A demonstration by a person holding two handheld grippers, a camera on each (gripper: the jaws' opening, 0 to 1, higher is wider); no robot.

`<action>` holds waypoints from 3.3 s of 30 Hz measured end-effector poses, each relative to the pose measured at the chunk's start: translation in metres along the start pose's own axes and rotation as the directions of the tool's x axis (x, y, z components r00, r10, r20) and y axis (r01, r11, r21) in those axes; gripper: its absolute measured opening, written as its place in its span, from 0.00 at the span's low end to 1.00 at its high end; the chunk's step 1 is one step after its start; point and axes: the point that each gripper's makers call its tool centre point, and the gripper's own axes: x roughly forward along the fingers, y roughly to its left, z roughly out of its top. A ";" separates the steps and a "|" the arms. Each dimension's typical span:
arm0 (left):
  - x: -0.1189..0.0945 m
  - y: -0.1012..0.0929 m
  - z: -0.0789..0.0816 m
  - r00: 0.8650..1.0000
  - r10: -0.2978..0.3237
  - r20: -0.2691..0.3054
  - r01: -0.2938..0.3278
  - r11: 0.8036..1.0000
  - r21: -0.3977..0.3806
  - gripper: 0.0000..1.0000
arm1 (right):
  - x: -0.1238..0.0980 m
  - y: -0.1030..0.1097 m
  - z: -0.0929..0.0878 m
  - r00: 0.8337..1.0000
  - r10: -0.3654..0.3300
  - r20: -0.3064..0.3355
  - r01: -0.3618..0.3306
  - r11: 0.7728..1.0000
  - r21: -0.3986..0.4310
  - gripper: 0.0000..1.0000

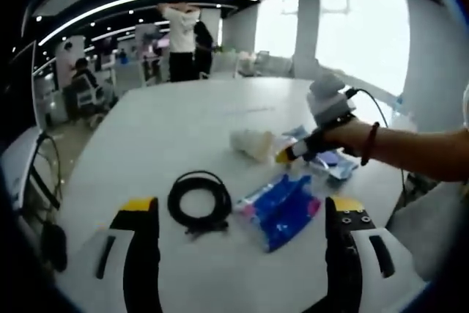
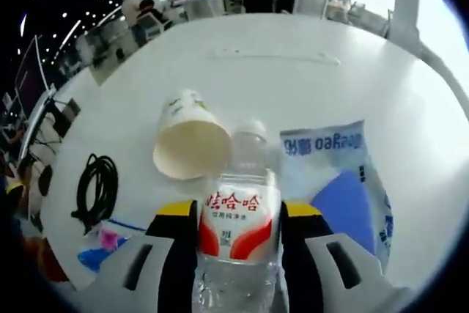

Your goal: Arrange the tabletop items into an orderly group along one side of the table until the central work area is clear of visible clutter.

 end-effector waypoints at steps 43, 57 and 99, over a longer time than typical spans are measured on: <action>-0.003 -0.004 0.002 1.000 -0.019 0.004 0.019 1.000 0.013 0.88 | -0.076 0.012 0.055 0.937 0.139 0.321 -0.132 0.990 -0.041 0.38; -0.005 0.001 0.001 1.000 0.008 -0.002 -0.008 0.999 0.031 0.87 | -0.060 0.024 0.054 0.917 0.173 0.359 -0.141 0.983 -0.114 0.39; -0.006 0.000 0.009 0.999 0.013 0.033 -0.014 0.998 0.057 0.86 | -0.079 0.005 0.009 0.958 0.007 0.287 -0.006 1.000 -0.002 0.39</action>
